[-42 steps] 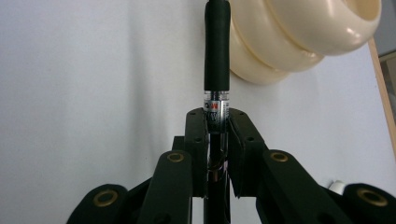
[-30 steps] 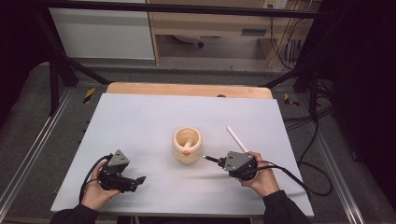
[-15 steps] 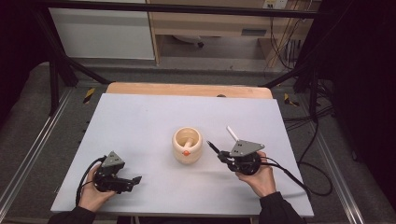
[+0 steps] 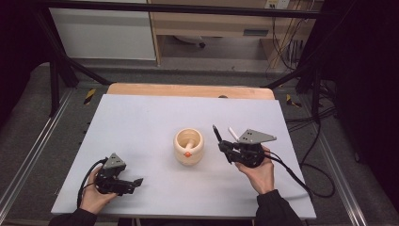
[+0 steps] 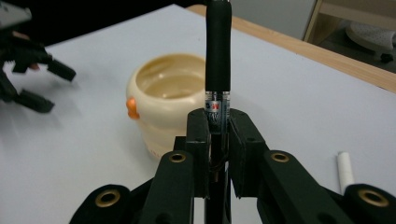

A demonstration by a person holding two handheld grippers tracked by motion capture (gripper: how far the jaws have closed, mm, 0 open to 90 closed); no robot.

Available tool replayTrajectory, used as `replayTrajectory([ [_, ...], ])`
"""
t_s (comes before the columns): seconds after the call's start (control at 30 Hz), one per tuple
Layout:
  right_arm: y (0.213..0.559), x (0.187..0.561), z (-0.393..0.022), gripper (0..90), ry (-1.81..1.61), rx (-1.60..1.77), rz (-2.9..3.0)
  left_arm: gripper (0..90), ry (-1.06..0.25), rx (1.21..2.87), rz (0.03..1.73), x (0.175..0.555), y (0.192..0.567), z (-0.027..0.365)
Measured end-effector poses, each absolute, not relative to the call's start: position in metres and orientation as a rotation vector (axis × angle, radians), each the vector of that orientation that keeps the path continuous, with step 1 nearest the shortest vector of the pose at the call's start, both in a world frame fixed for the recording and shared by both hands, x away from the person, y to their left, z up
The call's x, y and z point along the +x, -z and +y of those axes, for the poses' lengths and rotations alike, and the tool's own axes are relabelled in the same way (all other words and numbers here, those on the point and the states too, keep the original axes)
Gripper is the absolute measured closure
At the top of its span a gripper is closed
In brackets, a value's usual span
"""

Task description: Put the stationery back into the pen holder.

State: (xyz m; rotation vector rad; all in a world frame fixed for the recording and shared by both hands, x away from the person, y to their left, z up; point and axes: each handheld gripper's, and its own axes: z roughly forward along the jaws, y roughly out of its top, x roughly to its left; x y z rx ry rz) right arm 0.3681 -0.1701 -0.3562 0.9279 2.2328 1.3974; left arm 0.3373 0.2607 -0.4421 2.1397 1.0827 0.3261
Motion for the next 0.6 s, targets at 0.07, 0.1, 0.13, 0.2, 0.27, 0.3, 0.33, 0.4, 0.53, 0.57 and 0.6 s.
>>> replayTrajectory([
  [0.07,0.351,0.37,-0.167,79.9,-1.438,0.943,2.21,9.7,-0.326,2.136,1.083,0.337,0.442,0.261],
  [0.1,0.349,0.372,-0.166,79.9,-1.452,0.947,2.203,9.7,-0.326,2.136,1.084,0.337,0.442,0.261],
  [0.13,0.347,0.373,-0.164,79.8,-1.468,0.949,2.193,9.8,-0.325,2.136,1.084,0.338,0.442,0.261],
  [0.2,0.342,0.375,-0.16,79.9,-1.495,0.96,2.177,9.8,-0.326,2.139,1.083,0.338,0.442,0.261],
  [0.27,0.338,0.378,-0.156,79.9,-1.525,0.969,2.153,9.7,-0.325,2.138,1.081,0.338,0.442,0.261],
  [0.3,0.336,0.379,-0.154,79.8,-1.533,0.975,2.142,9.7,-0.327,2.137,1.081,0.338,0.442,0.261],
  [0.33,0.334,0.381,-0.152,79.9,-1.544,0.981,2.131,9.7,-0.325,2.136,1.081,0.338,0.442,0.261],
  [0.4,0.331,0.384,-0.148,79.8,-1.568,1.002,2.111,9.7,-0.325,2.135,1.083,0.338,0.443,0.262],
  [0.53,0.328,0.392,-0.141,79.9,-1.602,1.038,2.08,9.7,-0.323,2.136,1.083,0.338,0.443,0.262],
  [0.57,0.328,0.394,-0.139,79.9,-1.612,1.044,2.072,9.7,-0.324,2.136,1.082,0.338,0.443,0.262],
  [0.6,0.328,0.396,-0.137,79.9,-1.621,1.053,2.069,9.7,-0.323,2.136,1.082,0.338,0.443,0.262],
])
